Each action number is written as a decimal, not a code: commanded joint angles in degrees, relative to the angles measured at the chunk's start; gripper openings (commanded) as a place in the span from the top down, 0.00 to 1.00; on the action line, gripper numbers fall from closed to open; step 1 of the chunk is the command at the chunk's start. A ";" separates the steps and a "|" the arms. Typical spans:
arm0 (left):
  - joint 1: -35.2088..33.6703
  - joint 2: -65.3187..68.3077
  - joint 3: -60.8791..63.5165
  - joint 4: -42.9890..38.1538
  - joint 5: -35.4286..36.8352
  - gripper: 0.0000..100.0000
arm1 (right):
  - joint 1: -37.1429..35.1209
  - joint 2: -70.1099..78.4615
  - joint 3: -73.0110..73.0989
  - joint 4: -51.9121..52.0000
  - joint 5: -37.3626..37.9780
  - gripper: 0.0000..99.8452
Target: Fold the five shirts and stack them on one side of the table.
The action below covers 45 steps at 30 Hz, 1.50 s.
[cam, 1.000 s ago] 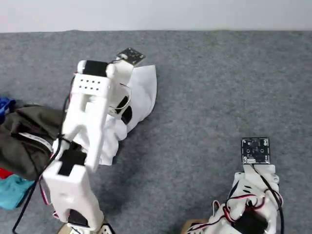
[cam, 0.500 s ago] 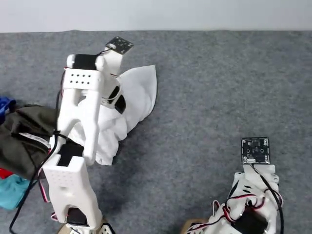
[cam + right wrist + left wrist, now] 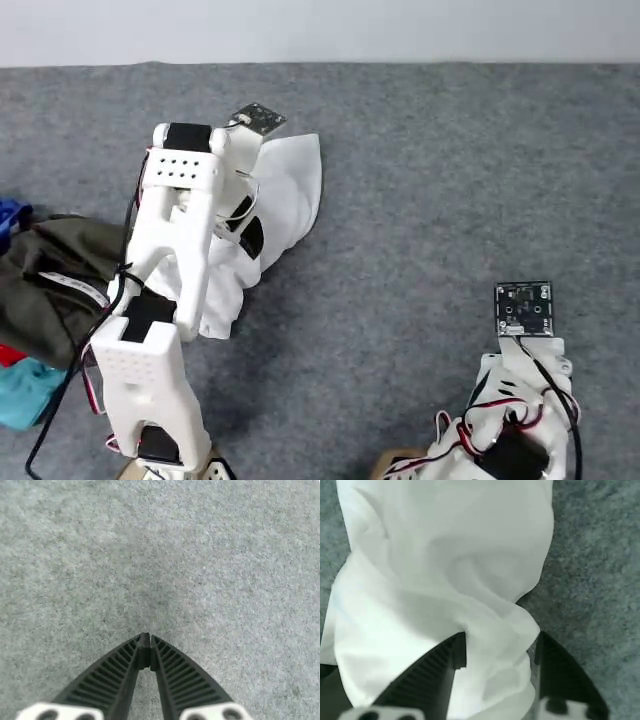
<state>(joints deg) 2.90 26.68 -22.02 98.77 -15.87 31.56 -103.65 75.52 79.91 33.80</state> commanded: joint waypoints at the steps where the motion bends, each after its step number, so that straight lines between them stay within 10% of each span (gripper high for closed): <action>1: -1.14 -0.35 -0.13 -0.88 -0.35 0.79 | 0.75 0.75 -1.23 0.04 -0.44 0.99; 23: 1.32 -6.33 -5.93 1.14 -0.35 1.00 | 0.66 0.75 -1.49 -0.04 -0.44 0.99; 34: 0.70 -34.64 -5.32 1.76 0.00 1.00 | -0.92 1.98 -6.33 -0.04 -0.44 0.99; 45: -3.87 -74.20 28.18 1.76 -0.26 1.00 | -12.79 36.70 -29.54 0.22 -9.85 0.99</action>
<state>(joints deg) 0.62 -35.65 -2.68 99.30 -15.87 21.98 -79.21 56.26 79.91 27.30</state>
